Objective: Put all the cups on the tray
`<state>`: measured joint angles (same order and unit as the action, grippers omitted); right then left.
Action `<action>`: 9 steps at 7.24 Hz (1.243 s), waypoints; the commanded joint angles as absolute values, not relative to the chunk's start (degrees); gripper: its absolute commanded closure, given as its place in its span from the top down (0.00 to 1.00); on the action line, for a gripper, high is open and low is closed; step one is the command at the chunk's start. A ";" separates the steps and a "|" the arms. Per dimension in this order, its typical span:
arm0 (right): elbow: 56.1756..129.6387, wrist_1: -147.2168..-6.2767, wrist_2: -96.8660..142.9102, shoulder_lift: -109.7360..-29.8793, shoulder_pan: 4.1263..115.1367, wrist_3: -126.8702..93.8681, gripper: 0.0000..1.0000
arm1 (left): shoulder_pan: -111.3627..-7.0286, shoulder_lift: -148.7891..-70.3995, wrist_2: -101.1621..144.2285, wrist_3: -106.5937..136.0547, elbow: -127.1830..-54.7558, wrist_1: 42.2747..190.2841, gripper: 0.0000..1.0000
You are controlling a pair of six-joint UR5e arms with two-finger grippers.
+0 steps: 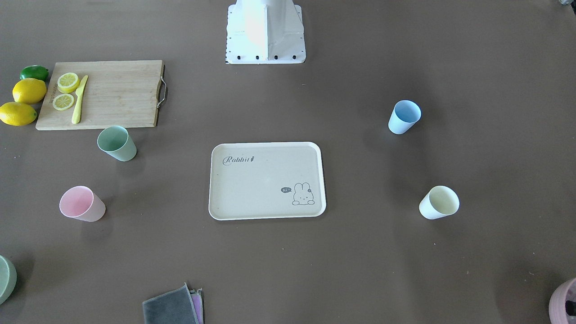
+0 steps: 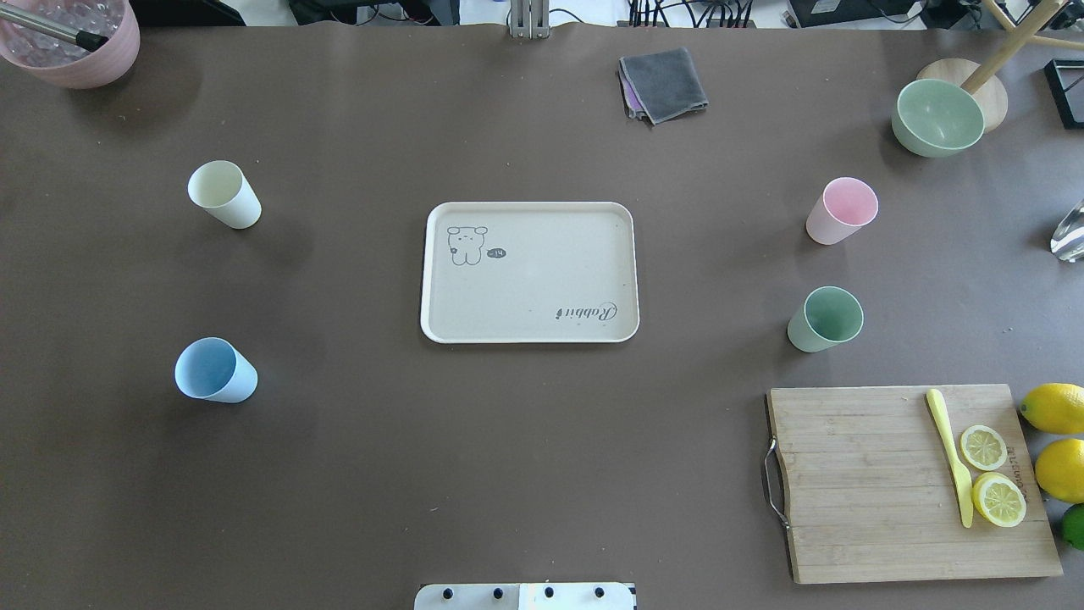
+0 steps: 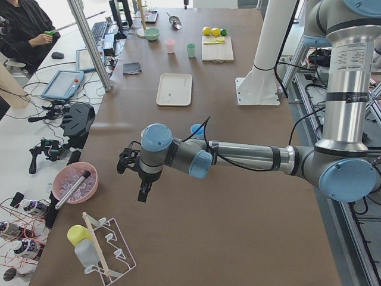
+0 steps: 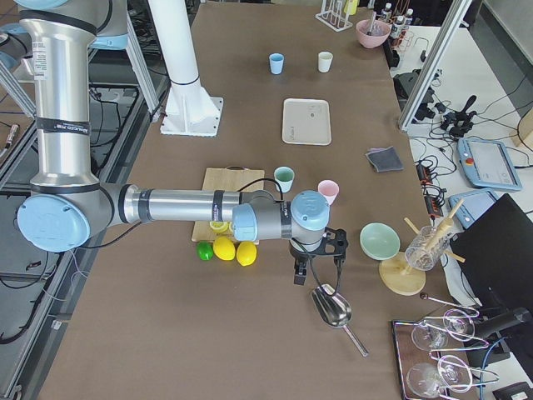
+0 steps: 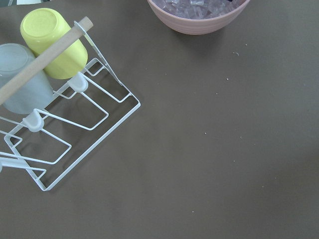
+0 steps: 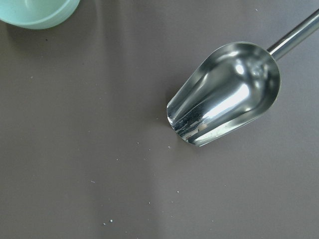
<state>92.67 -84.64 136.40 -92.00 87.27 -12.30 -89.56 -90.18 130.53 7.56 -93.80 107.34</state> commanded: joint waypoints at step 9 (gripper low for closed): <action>93.87 -84.64 137.72 -92.02 87.45 -12.30 1.00 | -89.56 -90.09 127.99 7.38 -92.37 107.40 0.98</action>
<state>93.77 -84.63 137.39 -91.78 87.45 -12.31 -89.56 -90.00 129.29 7.34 -92.50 107.39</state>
